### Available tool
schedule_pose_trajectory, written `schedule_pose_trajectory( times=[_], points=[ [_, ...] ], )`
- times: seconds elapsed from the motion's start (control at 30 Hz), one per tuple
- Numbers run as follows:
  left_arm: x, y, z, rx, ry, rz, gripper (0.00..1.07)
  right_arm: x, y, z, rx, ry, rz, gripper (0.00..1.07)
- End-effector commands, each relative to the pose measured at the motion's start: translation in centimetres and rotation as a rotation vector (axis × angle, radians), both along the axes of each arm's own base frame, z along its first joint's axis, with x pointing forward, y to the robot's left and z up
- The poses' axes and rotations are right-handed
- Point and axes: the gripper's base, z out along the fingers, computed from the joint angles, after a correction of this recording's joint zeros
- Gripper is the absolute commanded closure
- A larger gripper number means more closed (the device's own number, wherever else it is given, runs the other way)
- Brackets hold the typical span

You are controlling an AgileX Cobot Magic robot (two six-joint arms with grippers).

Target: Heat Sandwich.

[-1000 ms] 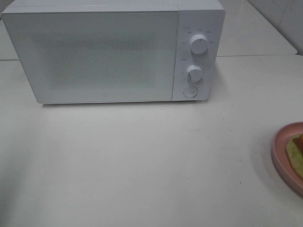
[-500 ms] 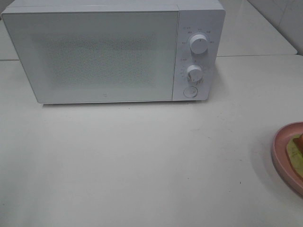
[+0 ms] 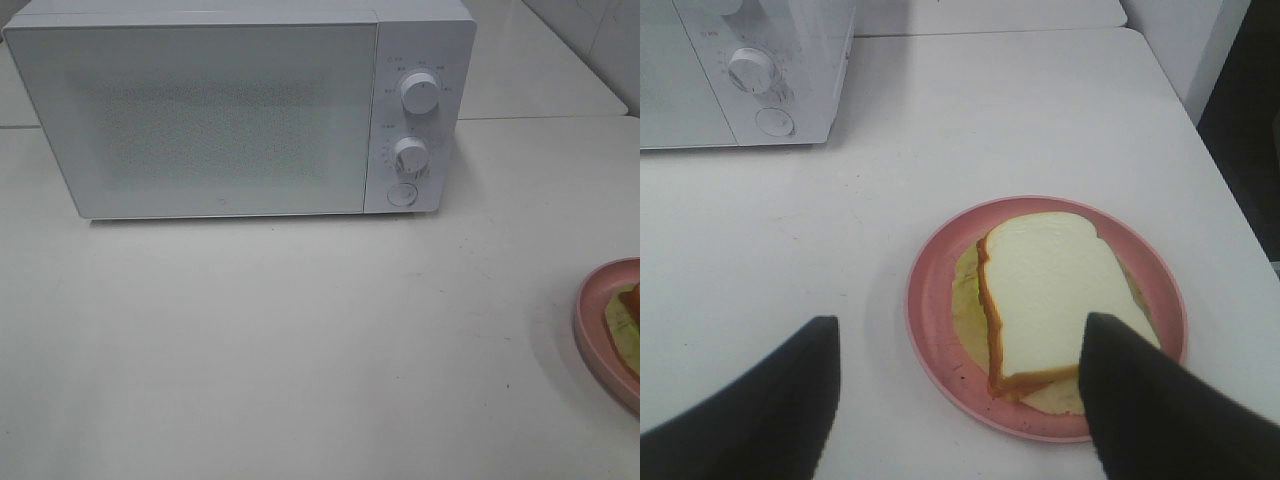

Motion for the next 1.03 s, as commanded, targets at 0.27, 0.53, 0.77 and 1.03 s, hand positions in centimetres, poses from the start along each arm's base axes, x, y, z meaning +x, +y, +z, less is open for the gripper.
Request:
schedule_pose_trajectory(
  times=[0.27, 0.53, 0.77, 1.03],
  points=[
    [-0.27, -0.05, 0.03, -0.006, -0.028, -0.002, 0.07, -0.29, 0.02, 0.04, -0.003, -0.038, -0.002, 0.4],
    [-0.27, -0.05, 0.03, -0.006, -0.028, -0.002, 0.07, -0.29, 0.02, 0.04, -0.003, -0.038, -0.002, 0.4],
    [-0.27, -0.05, 0.03, -0.006, -0.028, -0.002, 0.07, -0.29, 0.02, 0.04, -0.003, -0.038, -0.002, 0.4],
    [-0.27, -0.05, 0.03, -0.006, -0.028, -0.002, 0.07, -0.29, 0.02, 0.04, -0.003, -0.038, -0.002, 0.41]
  ],
)
